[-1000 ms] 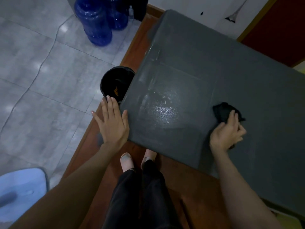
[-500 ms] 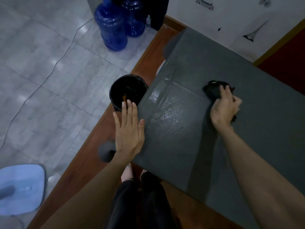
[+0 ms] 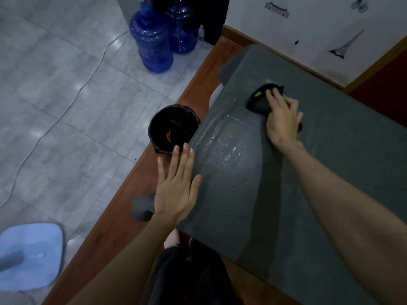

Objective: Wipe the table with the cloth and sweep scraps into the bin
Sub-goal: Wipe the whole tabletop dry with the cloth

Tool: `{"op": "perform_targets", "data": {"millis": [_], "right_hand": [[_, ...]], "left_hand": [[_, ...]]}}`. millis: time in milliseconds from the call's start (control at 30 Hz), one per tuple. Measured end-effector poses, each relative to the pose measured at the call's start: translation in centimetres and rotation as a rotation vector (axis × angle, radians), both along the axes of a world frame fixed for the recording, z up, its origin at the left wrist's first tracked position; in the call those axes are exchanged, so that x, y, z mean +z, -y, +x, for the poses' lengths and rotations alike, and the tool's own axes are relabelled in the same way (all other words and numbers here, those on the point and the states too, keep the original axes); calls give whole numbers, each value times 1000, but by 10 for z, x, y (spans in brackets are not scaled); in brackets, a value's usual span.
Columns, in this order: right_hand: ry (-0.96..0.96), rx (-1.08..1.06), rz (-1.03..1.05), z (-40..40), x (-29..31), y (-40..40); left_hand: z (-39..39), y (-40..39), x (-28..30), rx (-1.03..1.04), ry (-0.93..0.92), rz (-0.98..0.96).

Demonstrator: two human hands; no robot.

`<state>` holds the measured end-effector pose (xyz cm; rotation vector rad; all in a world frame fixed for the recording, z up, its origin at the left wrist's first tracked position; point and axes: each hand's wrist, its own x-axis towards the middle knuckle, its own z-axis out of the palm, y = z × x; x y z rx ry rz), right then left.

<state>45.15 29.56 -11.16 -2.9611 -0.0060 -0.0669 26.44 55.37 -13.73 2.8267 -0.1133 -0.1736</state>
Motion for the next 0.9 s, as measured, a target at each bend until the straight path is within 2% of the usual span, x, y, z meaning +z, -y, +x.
{"op": "perform_targets", "data": {"millis": [33,67,100,200,233,267,300,400,467,533,600,633,667,733,767,800,900], "right_hand": [[8,-107,77,1,2,-11],[35,-113,174,-4,6,-32],[75,-1,197,-12,11,-51],[107,762,-124,-46,-4,-81],[94,843,-172,-44,-8,-74],[67,797,-139,-31,-6,-61],[68,656,-122,-15,-8,-45],[-18,155,-122,13,-7,25],[-34,-195,-8,15,-2,68],[46,-509,166,23,2,72],[213,-616,326,38,10,46],[267,-505,350,44,13,28],[272,-267,322,46,16,10],[148,327,119,44,15,-14],[34,525,29,43,11,-21],[-57,615,-23,42,7,-25],[-90,527,116,43,-2,-26]], "left_hand": [[1,0,0,-13,-13,20],[1,0,0,-17,-22,31],[1,0,0,-17,-25,35],[1,0,0,-8,-30,8],[0,0,0,-10,-35,-3],[0,0,1,-14,-39,-9],[0,0,1,-17,-48,-11],[1,0,5,-18,-89,-9],[1,2,9,-15,-88,-7],[7,5,15,17,-50,-43],[27,11,19,62,44,-125],[43,15,21,70,81,-156],[61,20,21,52,100,-166],[97,31,21,-44,79,-143],[110,35,19,-103,49,-122],[119,37,16,-155,17,-96],[123,36,6,-225,-16,-11]]}}
